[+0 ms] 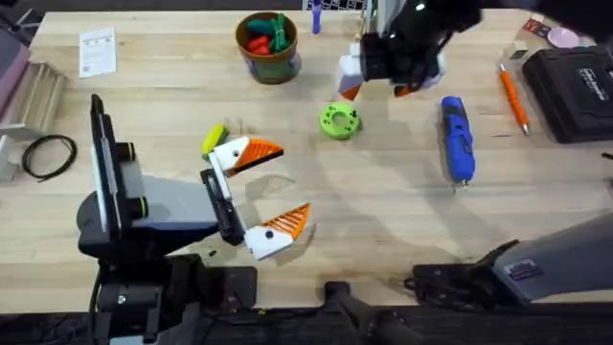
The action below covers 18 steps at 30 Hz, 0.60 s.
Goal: Pick up the gripper from the table and insert it into the empty holder that is missing its gripper. Then pick up a screw, insert it into the mounting hole, and use the screwdriver to tighten it. Finally, clean up the table by picking up the vegetable and placing it into the bucket.
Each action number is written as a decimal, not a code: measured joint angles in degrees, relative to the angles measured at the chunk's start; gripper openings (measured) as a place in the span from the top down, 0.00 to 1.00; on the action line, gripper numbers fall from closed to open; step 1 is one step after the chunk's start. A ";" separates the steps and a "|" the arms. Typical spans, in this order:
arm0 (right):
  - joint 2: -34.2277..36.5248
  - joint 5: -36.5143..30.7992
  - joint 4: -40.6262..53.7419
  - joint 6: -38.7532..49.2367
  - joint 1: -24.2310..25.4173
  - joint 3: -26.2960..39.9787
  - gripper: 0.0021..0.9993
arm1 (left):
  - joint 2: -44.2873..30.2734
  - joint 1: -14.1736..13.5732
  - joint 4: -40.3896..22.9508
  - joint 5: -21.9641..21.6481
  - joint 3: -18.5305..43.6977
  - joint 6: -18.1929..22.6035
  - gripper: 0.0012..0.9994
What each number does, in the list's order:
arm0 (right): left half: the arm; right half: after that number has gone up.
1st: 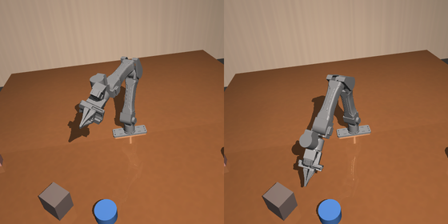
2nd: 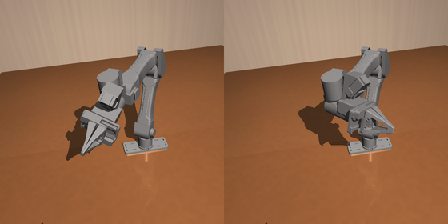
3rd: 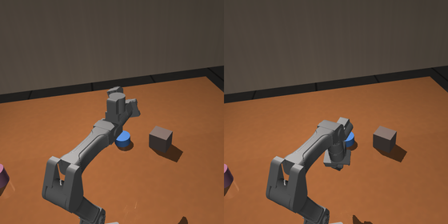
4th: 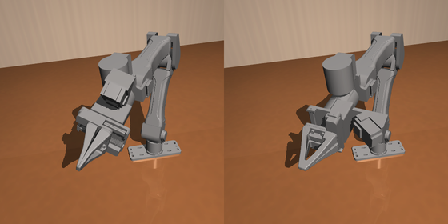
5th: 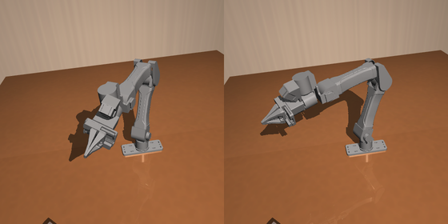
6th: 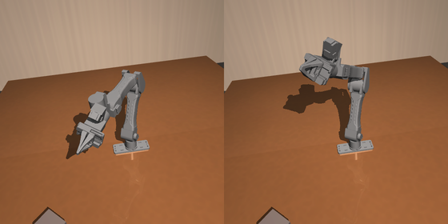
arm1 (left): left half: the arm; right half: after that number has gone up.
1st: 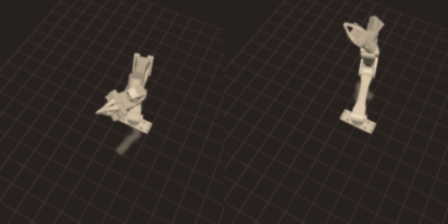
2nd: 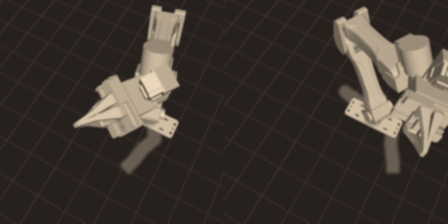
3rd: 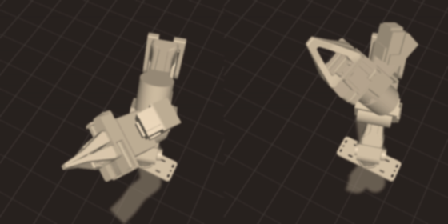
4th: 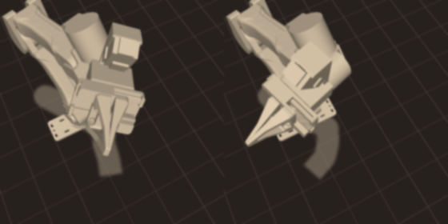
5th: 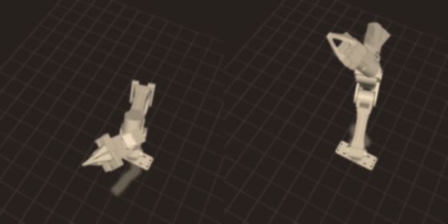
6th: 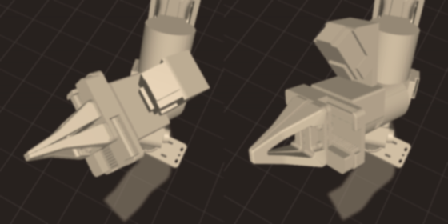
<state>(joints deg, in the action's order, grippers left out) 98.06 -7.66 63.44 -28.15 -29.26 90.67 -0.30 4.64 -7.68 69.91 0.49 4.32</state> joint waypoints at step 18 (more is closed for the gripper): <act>12.26 -0.25 -5.32 -4.15 0.02 0.02 0.38 | -0.02 0.00 0.00 0.00 0.00 0.00 0.01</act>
<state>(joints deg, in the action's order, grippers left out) 110.32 -7.91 58.11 -32.30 -29.23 90.70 -0.32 4.64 -7.68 69.91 0.49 4.32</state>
